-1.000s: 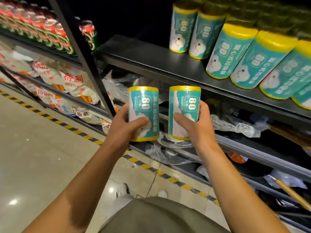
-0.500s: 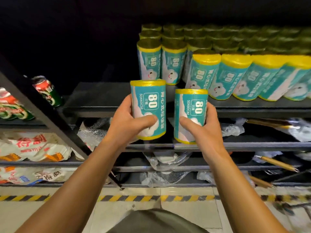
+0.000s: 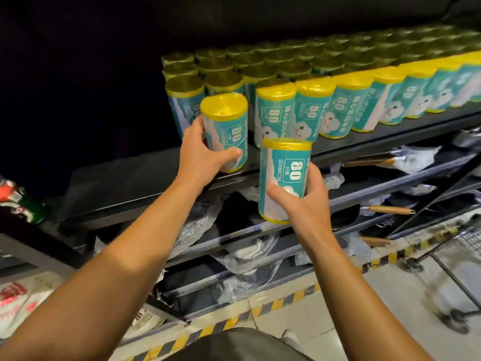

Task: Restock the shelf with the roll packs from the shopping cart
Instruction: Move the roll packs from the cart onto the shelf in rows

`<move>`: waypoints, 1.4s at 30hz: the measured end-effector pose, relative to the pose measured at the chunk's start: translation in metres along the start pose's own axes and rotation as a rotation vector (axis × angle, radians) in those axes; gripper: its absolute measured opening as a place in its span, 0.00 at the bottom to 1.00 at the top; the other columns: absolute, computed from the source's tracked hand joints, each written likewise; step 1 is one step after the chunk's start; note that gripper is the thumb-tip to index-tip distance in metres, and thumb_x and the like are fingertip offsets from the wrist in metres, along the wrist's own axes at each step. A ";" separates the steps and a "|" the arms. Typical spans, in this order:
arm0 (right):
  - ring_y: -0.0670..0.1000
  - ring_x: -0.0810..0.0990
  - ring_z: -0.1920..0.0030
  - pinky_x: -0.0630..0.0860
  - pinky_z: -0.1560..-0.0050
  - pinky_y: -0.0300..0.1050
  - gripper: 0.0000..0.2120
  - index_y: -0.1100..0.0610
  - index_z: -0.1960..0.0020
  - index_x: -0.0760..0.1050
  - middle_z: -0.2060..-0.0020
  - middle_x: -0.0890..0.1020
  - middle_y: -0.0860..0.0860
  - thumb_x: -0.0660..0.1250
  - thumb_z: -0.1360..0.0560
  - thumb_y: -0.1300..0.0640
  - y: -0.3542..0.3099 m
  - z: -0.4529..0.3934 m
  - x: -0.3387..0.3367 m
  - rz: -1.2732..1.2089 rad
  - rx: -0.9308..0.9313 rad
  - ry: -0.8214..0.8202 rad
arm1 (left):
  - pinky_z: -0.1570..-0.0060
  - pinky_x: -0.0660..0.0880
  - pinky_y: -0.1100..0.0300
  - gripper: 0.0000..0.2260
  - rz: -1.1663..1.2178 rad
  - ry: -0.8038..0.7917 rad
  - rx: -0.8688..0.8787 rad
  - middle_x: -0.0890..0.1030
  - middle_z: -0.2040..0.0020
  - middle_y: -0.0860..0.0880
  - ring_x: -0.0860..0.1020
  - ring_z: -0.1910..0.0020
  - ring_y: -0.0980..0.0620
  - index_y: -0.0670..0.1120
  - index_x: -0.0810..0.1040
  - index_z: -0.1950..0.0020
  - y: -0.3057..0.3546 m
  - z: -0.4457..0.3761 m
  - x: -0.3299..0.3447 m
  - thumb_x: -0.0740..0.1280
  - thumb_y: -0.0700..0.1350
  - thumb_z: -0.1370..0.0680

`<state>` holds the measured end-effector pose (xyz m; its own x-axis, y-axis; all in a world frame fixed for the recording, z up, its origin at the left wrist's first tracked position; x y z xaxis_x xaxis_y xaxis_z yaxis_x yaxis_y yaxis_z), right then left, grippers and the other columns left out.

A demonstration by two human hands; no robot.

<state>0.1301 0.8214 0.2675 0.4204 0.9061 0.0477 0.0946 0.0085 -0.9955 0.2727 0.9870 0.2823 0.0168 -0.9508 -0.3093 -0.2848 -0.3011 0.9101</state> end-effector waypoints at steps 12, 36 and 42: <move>0.46 0.85 0.53 0.79 0.56 0.38 0.28 0.53 0.34 0.72 0.48 0.84 0.50 0.78 0.30 0.63 0.002 -0.007 -0.008 -0.006 0.002 0.044 | 0.46 0.68 0.61 0.34 -0.199 0.075 0.063 0.71 0.41 0.45 0.70 0.44 0.52 0.43 0.69 0.37 0.001 -0.017 0.029 0.81 0.50 0.36; 0.54 0.75 0.34 0.76 0.36 0.57 0.38 0.42 0.26 0.64 0.36 0.77 0.45 0.74 0.33 0.44 -0.005 -0.009 0.067 0.278 -0.275 -0.254 | 0.44 0.78 0.60 0.29 0.188 -0.059 0.033 0.80 0.39 0.52 0.80 0.42 0.59 0.48 0.70 0.29 0.037 0.075 -0.036 0.77 0.41 0.28; 0.48 0.62 0.27 0.62 0.25 0.51 0.40 0.52 0.21 0.60 0.26 0.68 0.48 0.74 0.27 0.44 0.007 -0.024 0.063 0.553 -0.326 -0.161 | 0.39 0.76 0.61 0.31 0.046 0.069 0.154 0.77 0.35 0.52 0.77 0.37 0.61 0.47 0.69 0.28 0.016 0.046 -0.065 0.76 0.47 0.28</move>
<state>0.1786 0.8681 0.2659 0.3477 0.7924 -0.5013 0.1825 -0.5816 -0.7927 0.2232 1.0473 0.3043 0.0647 -0.9676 -0.2440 -0.4305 -0.2476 0.8680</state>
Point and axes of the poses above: each hand's wrist, its own z-axis away from the middle knuckle, its own x-axis out of the palm, y = z × x, the point moved 1 cm from there along -z, towards the middle knuckle
